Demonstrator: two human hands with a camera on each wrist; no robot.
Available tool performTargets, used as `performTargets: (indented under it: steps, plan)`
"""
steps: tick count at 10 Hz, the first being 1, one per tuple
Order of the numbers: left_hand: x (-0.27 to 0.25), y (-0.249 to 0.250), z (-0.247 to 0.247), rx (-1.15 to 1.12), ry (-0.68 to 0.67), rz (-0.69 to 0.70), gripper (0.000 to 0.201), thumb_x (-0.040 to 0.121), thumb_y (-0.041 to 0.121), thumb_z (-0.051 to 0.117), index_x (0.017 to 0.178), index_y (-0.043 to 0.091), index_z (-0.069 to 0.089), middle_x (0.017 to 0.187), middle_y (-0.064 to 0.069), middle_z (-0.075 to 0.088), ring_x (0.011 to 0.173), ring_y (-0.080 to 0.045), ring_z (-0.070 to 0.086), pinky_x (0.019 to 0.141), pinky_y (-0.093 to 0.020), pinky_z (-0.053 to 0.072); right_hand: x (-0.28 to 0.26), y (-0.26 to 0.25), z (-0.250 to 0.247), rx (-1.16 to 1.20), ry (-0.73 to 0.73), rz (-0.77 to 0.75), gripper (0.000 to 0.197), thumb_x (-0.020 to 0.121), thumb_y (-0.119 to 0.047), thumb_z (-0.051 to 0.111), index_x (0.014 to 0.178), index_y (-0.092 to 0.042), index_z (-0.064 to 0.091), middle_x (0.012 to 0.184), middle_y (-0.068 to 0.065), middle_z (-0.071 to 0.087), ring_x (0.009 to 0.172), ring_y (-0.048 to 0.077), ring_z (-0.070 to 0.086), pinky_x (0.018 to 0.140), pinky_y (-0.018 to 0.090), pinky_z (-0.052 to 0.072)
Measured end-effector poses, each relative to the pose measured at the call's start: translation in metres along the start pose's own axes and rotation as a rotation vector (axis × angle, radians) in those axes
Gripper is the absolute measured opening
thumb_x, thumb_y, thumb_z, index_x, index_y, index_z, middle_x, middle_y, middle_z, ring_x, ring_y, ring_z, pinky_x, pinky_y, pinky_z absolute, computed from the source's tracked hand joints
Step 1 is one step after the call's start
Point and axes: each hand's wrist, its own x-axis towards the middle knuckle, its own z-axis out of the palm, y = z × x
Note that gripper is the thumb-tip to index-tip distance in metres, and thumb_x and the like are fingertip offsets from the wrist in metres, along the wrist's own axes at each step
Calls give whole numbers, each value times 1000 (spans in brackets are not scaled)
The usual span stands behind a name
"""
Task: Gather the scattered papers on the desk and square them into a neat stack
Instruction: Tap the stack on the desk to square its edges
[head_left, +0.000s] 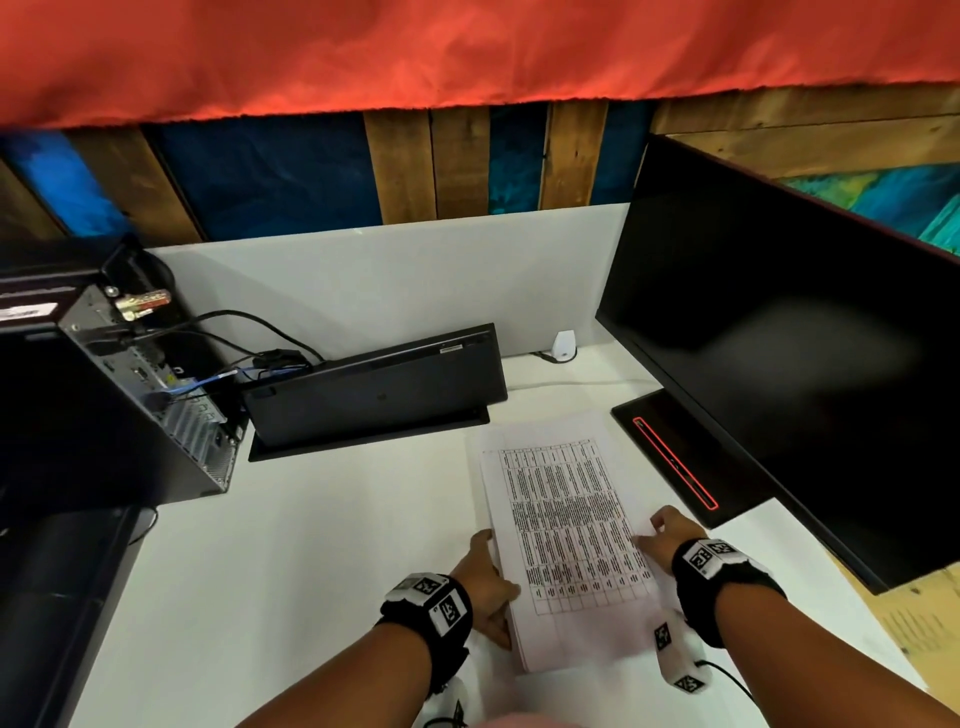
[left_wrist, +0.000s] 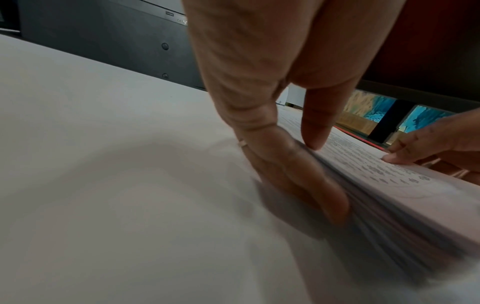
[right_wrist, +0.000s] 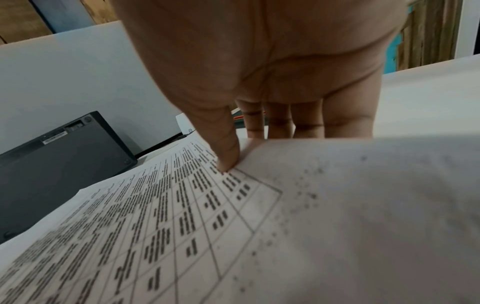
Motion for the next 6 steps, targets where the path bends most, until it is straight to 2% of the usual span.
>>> performTargets:
  steps: [1, 2, 3, 4, 5, 6]
  plan:
    - [-2, -7, -2, 67, -8, 14, 80, 85, 0, 58, 143, 37, 17, 103, -19, 60, 73, -42, 69, 59, -56, 58, -4, 0, 5, -11, 47, -3, 48, 85, -35, 66, 122, -9, 47, 120, 12, 61, 109, 30, 59, 89, 31, 46]
    - [-7, -13, -4, 114, -2, 14, 80, 88, 1, 58, 148, 32, 15, 87, -14, 59, 56, -28, 66, 54, -42, 60, -10, -1, 7, -43, 75, -7, 46, 87, -34, 63, 121, -7, 47, 118, 13, 62, 109, 30, 60, 87, 31, 47]
    - [-13, -16, -11, 98, -15, 16, 77, 89, 2, 59, 150, 25, 17, 90, -11, 58, 57, -24, 63, 57, -39, 56, -13, 0, 8, -47, 89, -15, 46, 89, -35, 61, 122, -6, 47, 120, 14, 61, 110, 31, 59, 88, 33, 47]
    - [-24, -14, -20, 101, -5, -2, 65, 91, 7, 59, 146, 18, 26, 101, -10, 56, 61, -20, 61, 61, -36, 54, -17, -1, 7, -37, 98, -10, 50, 88, -38, 60, 124, -7, 46, 125, 15, 59, 114, 33, 57, 93, 37, 47]
    - [-28, -18, -44, 154, 38, 18, 46, 93, 12, 57, 136, 17, 40, 98, -5, 57, 64, -15, 59, 60, -28, 48, -20, -12, 6, -98, 164, -56, 54, 86, -44, 60, 127, -12, 46, 131, 14, 51, 122, 36, 48, 99, 43, 44]
    - [-47, -35, -73, 281, 130, 74, 32, 92, 15, 59, 122, 19, 50, 89, 1, 58, 66, -11, 57, 52, -19, 45, -26, -33, -1, -85, 228, -175, 51, 87, -43, 60, 128, -16, 49, 132, 14, 47, 124, 35, 45, 98, 43, 45]
